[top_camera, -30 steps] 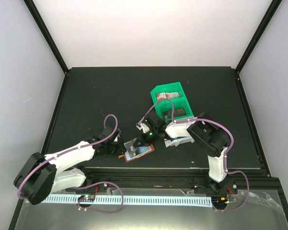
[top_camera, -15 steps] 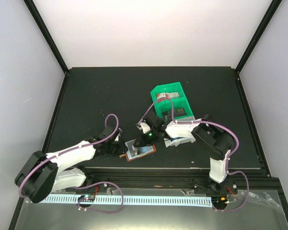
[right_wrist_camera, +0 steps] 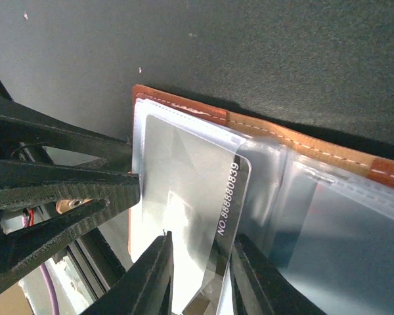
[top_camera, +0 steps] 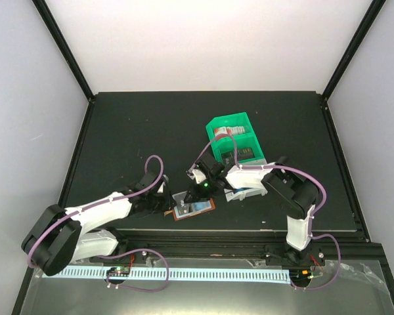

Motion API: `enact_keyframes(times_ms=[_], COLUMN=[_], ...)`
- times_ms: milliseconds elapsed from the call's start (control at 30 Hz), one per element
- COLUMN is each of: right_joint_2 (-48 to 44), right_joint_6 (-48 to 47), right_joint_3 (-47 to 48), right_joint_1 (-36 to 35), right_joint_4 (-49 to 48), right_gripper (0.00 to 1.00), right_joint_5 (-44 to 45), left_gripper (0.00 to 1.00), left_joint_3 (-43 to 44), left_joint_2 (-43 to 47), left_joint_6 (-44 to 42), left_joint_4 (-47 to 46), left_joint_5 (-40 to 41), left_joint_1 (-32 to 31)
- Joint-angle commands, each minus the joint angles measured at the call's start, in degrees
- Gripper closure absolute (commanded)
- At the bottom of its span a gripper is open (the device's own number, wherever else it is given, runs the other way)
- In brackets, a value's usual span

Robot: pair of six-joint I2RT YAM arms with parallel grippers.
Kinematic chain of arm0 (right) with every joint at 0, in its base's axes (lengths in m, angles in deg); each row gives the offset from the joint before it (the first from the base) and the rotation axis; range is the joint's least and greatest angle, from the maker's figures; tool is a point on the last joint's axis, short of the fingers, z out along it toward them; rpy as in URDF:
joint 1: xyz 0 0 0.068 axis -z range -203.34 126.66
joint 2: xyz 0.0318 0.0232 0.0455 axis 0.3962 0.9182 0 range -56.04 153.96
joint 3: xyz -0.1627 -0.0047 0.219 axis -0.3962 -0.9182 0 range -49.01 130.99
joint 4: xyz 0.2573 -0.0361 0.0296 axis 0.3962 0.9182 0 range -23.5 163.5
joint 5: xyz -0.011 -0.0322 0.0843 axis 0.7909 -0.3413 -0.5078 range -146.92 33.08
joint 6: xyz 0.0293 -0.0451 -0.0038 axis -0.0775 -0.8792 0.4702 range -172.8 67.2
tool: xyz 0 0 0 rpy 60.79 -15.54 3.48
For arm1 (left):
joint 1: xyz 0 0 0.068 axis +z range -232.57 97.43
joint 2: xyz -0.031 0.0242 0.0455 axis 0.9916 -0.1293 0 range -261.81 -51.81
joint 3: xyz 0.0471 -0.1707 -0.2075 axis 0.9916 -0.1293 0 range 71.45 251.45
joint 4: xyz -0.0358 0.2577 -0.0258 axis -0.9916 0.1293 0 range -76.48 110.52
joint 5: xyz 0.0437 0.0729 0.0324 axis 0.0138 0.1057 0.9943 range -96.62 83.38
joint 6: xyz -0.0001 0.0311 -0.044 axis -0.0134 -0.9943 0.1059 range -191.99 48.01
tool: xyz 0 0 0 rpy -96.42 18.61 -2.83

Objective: Put the credit cards into the card holder
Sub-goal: Insert the credit card into the card holder.

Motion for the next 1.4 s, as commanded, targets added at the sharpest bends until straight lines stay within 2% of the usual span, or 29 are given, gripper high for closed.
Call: enact_keyframes(times_ms=[0, 167, 267, 467, 633, 833, 967, 1167, 1367], right_joint_2=[-1.8, -6.9, -6.8, -6.3, -5.7, -3.8, -2.5, -2.2, -7.5], right_joint_6=[-0.4, -1.4, -1.6, -2.1, -3.0, -5.5, -5.7, -6.0, -8.4], right_joint_3=[1.5, 1.1, 1.1, 2.1, 3.7, 6.7, 7.6, 8.1, 12.1], right_joint_1=[-0.8, -0.8, -1.1, -2.7, -3.6, -6.2, -6.7, -6.7, -5.7], right_joint_4=[2.7, 8.2, 10.0, 11.8, 12.6, 14.9, 15.9, 17.0, 22.1], right_gripper=[0.72, 0.67, 0.7, 0.8, 0.82, 0.84, 0.86, 0.88, 0.86], right_joint_5=[2.1, 13.2, 14.6, 16.0, 16.4, 17.9, 19.1, 21.6, 31.2], left_gripper=[0.76, 0.71, 0.68, 0.69, 0.69, 0.79, 0.8, 0.79, 0.72], left_joint_3=[0.7, 2.4, 2.6, 2.8, 2.8, 2.8, 2.8, 3.5, 5.2], left_joint_2=[-0.8, 1.3, 2.1, 3.6, 4.4, 3.2, 2.7, 2.9, 5.1], left_joint_6=[-1.4, -3.0, -3.2, -2.9, -2.7, -2.3, -2.0, -2.3, -2.6], left_joint_4=[0.0, 2.1, 2.1, 2.2, 2.0, 1.6, 1.3, 1.6, 1.9], left_joint_5=[-0.8, 0.5, -0.6, -1.7, -1.7, -2.0, -2.2, -2.3, -1.0], left_joint_1=[-0.4, -0.3, -0.3, -0.3, -0.4, -0.4, -0.4, -0.4, -0.4])
